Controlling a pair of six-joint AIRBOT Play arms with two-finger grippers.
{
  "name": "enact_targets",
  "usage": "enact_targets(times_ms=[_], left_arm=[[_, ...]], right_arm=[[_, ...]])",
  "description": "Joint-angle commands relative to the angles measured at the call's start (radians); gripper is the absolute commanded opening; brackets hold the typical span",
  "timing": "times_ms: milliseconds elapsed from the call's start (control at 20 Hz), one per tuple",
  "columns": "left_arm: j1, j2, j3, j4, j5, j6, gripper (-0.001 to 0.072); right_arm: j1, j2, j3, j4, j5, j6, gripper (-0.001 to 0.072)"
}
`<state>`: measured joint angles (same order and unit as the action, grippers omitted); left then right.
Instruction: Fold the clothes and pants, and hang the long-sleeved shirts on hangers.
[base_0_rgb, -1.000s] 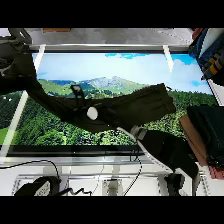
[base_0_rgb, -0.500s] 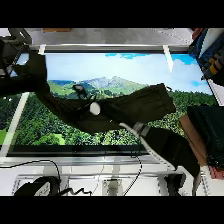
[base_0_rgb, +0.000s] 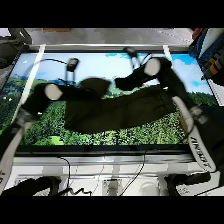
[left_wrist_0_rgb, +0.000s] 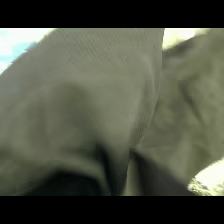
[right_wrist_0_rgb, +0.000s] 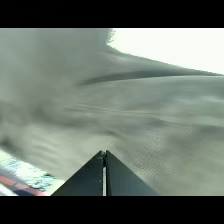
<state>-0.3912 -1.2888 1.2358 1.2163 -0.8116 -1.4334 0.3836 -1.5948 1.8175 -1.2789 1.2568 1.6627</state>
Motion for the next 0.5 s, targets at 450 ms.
enact_targets(times_ms=[450], left_arm=[[0.211,-0.029,-0.007,0.269,-0.287,-0.084,0.0581]], right_arm=[[-0.371,0.099,-0.056,-0.077,0.045,-0.137,0.0023]])
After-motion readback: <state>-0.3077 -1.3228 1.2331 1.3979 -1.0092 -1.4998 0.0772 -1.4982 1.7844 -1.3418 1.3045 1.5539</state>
